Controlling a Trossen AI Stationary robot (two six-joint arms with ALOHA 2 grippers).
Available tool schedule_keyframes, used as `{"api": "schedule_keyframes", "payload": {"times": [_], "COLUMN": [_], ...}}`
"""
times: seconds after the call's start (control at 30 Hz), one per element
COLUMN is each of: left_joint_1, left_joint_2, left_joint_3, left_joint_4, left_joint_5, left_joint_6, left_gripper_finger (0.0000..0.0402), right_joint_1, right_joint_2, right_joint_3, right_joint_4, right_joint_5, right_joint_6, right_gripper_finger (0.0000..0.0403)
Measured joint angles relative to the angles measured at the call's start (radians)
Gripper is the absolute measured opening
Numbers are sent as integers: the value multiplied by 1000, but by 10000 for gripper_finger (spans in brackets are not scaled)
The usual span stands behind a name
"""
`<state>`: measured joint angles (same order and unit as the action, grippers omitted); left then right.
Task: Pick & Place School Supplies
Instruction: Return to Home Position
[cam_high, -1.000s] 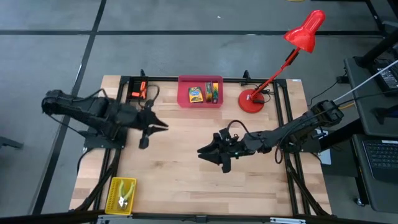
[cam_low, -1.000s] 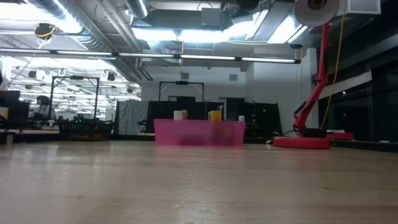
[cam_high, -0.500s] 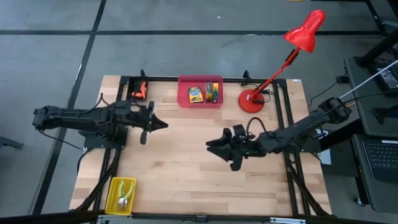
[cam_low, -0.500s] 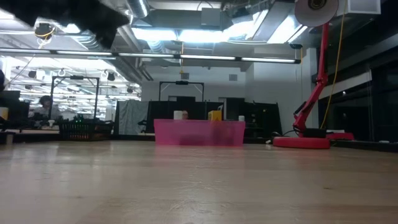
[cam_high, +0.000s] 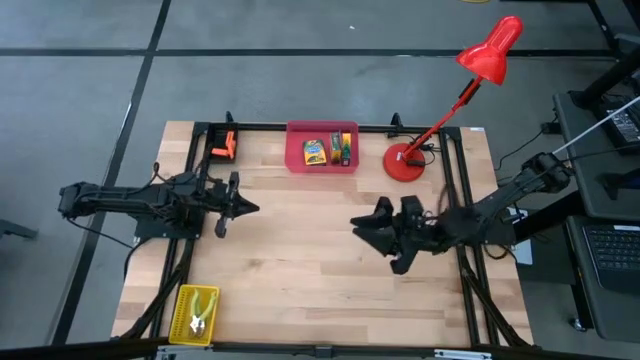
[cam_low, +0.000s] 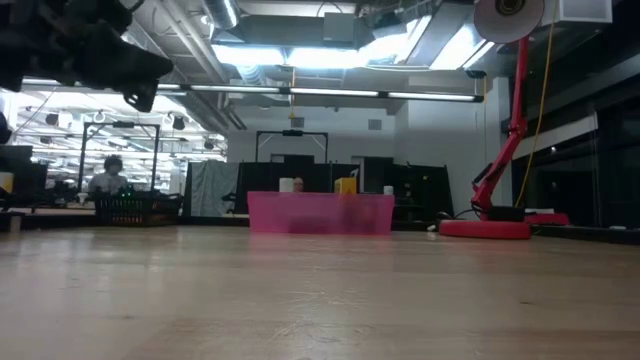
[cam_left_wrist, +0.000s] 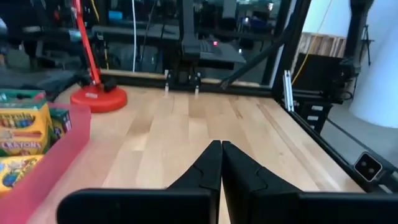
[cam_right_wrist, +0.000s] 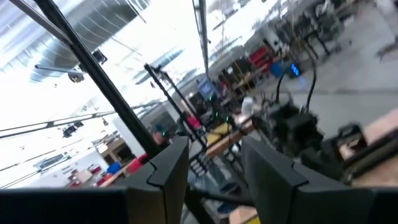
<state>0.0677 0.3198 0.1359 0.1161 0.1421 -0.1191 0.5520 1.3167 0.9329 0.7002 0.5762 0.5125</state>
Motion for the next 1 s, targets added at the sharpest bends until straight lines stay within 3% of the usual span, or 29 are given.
{"api": "schedule_keyframes", "payload": {"times": [0.33, 0.43, 0.8, 1.0], "left_joint_1": [0, 1, 0, 0], "left_joint_2": [-319, -320, -313, -237], "left_joint_3": [-14, -17, -55, -63], "left_joint_4": [-289, -390, -321, -290], "left_joint_5": [-77, -131, -131, -149], "left_joint_6": [38, 46, 118, 43], "left_gripper_finger": [3, 3, 5, 5], "right_joint_1": [10, 11, 25, 38], "right_joint_2": [-108, -125, -177, -193], "right_joint_3": [0, 0, 0, 0], "right_joint_4": [-1, -15, -77, -122], "right_joint_5": [19, 14, 11, 11], "right_joint_6": [-181, -214, -295, -339], "right_gripper_finger": [153, 153, 153, 153]}}
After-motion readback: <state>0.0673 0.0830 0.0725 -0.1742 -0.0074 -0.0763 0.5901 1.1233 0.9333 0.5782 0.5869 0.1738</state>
